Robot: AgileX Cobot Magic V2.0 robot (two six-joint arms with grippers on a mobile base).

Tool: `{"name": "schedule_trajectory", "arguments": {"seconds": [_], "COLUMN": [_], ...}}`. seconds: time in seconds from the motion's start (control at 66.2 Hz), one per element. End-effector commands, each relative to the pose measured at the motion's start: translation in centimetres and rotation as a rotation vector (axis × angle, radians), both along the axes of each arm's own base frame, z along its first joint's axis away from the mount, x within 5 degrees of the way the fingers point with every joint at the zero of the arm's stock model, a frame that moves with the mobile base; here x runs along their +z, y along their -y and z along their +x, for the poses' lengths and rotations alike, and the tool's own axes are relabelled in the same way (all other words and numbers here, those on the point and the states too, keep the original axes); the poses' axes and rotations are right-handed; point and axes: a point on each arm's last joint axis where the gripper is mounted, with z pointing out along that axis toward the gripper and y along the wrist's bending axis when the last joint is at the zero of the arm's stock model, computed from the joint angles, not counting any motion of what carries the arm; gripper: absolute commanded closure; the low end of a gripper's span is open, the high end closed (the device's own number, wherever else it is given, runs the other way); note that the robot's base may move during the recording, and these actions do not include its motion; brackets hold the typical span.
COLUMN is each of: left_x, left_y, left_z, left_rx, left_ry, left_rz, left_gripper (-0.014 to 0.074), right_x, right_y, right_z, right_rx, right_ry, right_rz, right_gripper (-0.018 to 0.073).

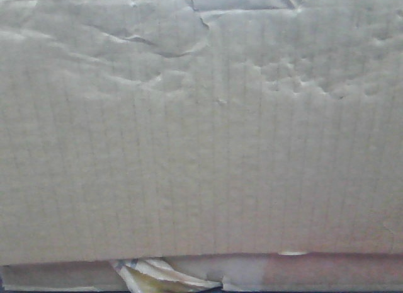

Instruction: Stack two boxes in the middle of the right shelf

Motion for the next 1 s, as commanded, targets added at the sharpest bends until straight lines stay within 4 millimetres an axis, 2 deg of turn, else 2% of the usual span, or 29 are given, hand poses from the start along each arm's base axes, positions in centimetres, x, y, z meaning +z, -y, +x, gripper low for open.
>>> {"name": "schedule_trajectory", "arguments": {"seconds": [0.0,0.226,0.317,0.453,0.543,0.679,0.875,0.936,0.981], "left_x": [-0.1,-1.1,-1.7,-2.3,-2.9,-4.0,-6.0,-6.3,-6.4], "left_y": [-0.5,-0.9,-1.0,-1.1,-1.2,-1.4,-1.6,-1.7,-1.7], "left_z": [0.6,2.0,2.4,2.9,3.4,4.3,5.5,5.8,5.9], "left_rx": [0.015,0.018,0.019,0.019,0.019,0.02,0.02,0.02,0.02], "left_ry": [0.01,-0.006,-0.041,-0.061,-0.082,-0.13,-0.203,-0.214,-0.208], "left_rz": [-0.003,-0.006,-0.013,-0.017,-0.015,-0.031,-0.045,-0.05,-0.049], "left_gripper": [0.0707,0.0693,0.058,0.0335,0.0243,0.0253,0.0321,0.0365,0.0445], "right_x": [0.1,0.1,0.1,0.1,0.1,0.1,0.1,0.1,0.1], "right_y": [0.0,0.0,0.0,0.0,0.0,0.0,0.0,0.0,0.0], "right_z": [0.0,0.0,0.0,0.0,0.0,0.0,0.0,0.0,0.0], "right_rx": [-0.004,-0.004,-0.004,-0.004,-0.004,-0.004,-0.004,-0.004,-0.004], "right_ry": [0.019,0.019,0.019,0.019,0.019,0.019,0.019,0.019,0.019], "right_rz": [-0.005,-0.005,-0.005,-0.005,-0.005,-0.005,-0.005,-0.005,-0.005], "right_gripper": [0.0727,0.0727,0.0727,0.0727,0.0727,0.0727,0.0727,0.0727,0.0727]}}
